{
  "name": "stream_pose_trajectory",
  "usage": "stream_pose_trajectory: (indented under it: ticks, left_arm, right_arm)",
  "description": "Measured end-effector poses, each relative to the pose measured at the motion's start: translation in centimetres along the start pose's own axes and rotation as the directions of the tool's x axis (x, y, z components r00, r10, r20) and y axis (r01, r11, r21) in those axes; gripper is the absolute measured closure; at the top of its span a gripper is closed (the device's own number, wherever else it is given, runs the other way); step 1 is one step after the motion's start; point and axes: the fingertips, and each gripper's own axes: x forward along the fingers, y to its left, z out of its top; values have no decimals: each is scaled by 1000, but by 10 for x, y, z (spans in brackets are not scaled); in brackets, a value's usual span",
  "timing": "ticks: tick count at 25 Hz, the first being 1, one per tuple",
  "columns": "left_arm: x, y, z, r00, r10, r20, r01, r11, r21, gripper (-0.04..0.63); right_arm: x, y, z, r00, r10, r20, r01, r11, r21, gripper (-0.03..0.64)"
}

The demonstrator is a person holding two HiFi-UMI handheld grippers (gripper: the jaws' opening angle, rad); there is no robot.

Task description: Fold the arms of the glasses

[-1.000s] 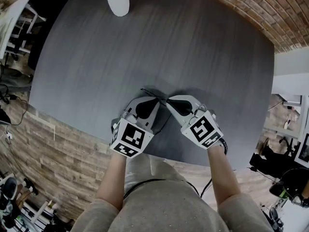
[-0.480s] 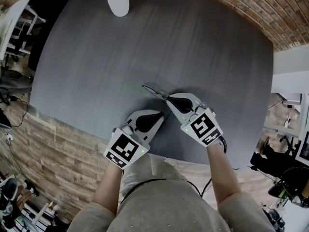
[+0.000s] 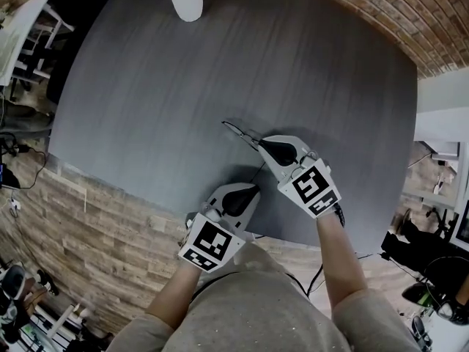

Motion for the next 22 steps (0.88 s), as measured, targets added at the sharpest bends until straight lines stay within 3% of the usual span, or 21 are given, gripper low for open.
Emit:
stream_pose_trajectory:
  ticks: [7, 22]
  left_arm:
    - [0, -2, -26, 995, 62, -83, -65, 997, -35, 597]
    - [-4, 43, -36, 976, 156, -150, -162, 986, -29, 597]
  right_arm:
    - [1, 2, 1, 1000, -28, -2, 28, 1000, 12, 607]
    - [0, 4, 0, 1000, -22, -7, 22, 1000, 8, 607]
